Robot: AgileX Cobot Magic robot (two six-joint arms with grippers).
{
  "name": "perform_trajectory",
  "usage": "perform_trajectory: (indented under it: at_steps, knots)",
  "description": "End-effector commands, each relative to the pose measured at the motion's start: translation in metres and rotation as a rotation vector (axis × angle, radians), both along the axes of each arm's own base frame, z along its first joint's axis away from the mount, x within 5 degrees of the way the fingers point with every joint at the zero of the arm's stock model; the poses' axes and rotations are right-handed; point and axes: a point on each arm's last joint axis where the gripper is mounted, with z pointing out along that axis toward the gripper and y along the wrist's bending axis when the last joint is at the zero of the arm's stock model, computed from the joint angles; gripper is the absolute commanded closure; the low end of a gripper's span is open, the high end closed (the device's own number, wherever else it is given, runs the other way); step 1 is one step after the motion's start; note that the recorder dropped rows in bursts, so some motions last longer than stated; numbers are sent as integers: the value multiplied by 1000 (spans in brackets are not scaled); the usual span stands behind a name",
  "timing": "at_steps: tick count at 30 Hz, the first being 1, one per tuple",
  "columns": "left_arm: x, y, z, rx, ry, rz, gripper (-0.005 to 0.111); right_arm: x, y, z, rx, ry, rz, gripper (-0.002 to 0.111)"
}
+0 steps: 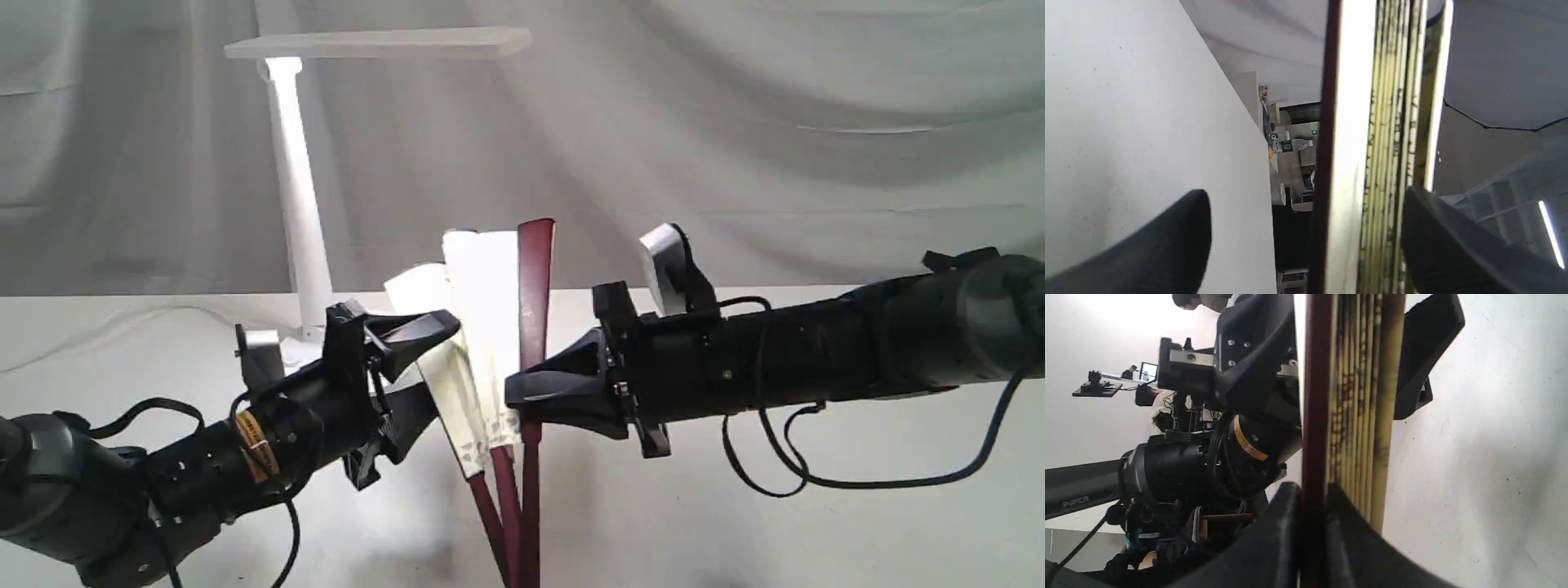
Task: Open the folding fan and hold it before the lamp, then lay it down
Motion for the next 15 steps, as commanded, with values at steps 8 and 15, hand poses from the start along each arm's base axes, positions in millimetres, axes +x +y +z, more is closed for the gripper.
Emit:
perform_trajectory:
  at_steps: [8, 15]
  knots:
    - [-1, -3, 0, 13, -20, -13, 95, -3, 1, 6, 4, -24, 22, 108]
    - [-1, -3, 0, 6, -12, -13, 107, -3, 1, 6, 5, -20, 21, 108]
